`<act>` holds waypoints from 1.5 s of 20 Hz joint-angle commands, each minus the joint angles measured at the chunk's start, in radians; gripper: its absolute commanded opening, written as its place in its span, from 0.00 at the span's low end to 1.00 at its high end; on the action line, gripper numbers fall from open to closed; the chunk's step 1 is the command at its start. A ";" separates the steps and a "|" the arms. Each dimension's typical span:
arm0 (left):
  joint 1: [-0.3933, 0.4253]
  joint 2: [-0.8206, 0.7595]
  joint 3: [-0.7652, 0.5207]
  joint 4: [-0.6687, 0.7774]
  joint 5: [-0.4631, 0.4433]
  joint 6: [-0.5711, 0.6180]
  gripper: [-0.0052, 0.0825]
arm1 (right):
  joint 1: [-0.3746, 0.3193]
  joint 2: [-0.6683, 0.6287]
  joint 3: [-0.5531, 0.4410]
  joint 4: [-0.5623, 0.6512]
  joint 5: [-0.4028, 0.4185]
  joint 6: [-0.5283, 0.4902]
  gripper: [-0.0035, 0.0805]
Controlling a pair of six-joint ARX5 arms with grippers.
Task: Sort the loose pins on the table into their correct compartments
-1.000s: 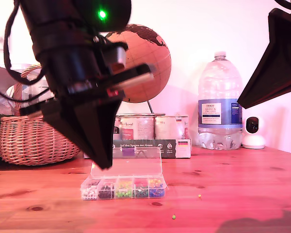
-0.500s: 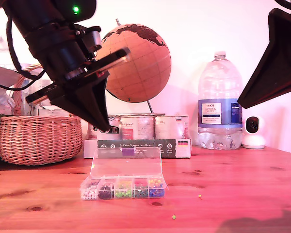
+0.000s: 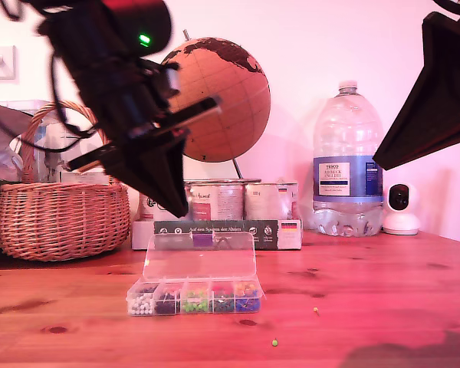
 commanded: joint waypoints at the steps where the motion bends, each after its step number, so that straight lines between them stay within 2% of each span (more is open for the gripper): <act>1: 0.001 0.057 0.047 -0.040 -0.017 0.049 0.03 | 0.005 0.000 0.005 0.006 -0.004 0.002 0.03; 7: 0.001 0.188 0.165 -0.174 -0.055 0.093 0.03 | 0.005 0.000 0.005 0.010 -0.004 0.002 0.03; 11: 0.000 0.237 0.166 -0.175 -0.059 0.107 0.03 | 0.005 0.000 0.005 0.010 -0.004 0.002 0.03; 21: -0.001 0.241 0.166 -0.182 -0.054 0.107 0.03 | 0.005 0.000 0.005 0.011 -0.004 0.002 0.03; 28: -0.002 0.241 0.166 -0.181 -0.049 0.107 0.08 | 0.005 0.000 0.005 0.011 -0.004 0.002 0.03; 30: -0.001 0.241 0.166 -0.180 -0.037 0.107 0.17 | 0.005 0.000 0.005 0.011 -0.004 0.002 0.03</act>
